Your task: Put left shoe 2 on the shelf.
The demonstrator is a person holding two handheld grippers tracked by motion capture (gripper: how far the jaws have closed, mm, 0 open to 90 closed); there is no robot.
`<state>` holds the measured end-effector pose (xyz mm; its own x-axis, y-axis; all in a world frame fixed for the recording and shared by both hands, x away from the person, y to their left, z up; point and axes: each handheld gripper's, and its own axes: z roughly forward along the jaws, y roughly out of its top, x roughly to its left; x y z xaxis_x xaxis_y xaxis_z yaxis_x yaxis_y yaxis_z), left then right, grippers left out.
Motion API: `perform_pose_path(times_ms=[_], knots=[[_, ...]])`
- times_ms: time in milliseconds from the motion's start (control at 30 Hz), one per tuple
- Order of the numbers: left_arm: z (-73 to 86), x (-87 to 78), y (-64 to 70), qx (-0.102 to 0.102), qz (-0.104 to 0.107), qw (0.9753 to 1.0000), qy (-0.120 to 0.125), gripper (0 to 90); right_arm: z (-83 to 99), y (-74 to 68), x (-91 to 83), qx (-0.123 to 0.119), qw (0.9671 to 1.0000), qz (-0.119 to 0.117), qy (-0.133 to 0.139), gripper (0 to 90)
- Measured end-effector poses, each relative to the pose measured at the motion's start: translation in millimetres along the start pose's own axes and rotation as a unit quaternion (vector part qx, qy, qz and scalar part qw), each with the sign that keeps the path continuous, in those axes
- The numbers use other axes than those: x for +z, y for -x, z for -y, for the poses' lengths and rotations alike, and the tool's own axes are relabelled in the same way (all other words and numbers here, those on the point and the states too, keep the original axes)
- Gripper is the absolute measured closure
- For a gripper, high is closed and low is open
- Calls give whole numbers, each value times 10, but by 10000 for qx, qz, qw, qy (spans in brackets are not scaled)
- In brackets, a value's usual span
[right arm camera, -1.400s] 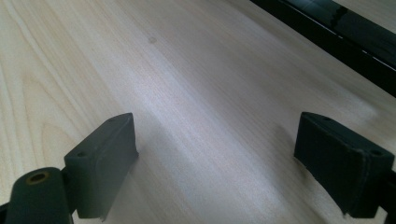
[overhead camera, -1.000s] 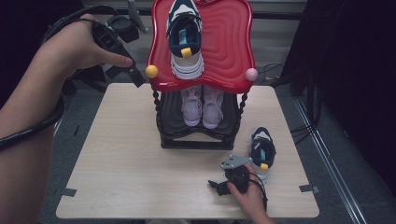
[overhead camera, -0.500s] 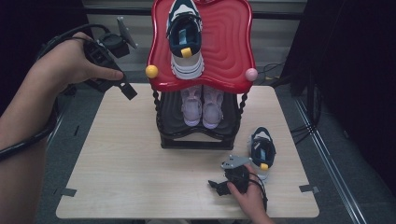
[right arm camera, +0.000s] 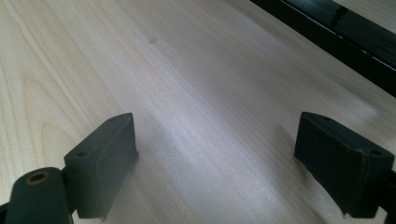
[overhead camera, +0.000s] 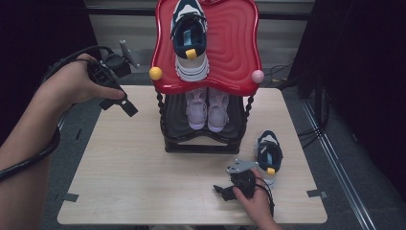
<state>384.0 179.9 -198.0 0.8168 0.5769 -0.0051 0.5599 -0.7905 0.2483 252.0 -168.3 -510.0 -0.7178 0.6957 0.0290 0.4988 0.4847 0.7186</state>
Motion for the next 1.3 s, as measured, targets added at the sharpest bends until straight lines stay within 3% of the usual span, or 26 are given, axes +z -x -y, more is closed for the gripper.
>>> perform_pose_path(times_ms=[433, 867, 1300], knots=[[147, 366, -14, 97, 148, 9998, -13, 216, -1, 0, -1, 2, 10000, -3, -3, 120], [392, 886, -72, 40, 405, 9992, -34, 217, -2, 2, 1, -4, 10000, 7, 18, 120], [636, 1523, -65, -6, 672, 9977, -67, 217, -1, 0, 2, 6, 10000, 2, 23, 120]])
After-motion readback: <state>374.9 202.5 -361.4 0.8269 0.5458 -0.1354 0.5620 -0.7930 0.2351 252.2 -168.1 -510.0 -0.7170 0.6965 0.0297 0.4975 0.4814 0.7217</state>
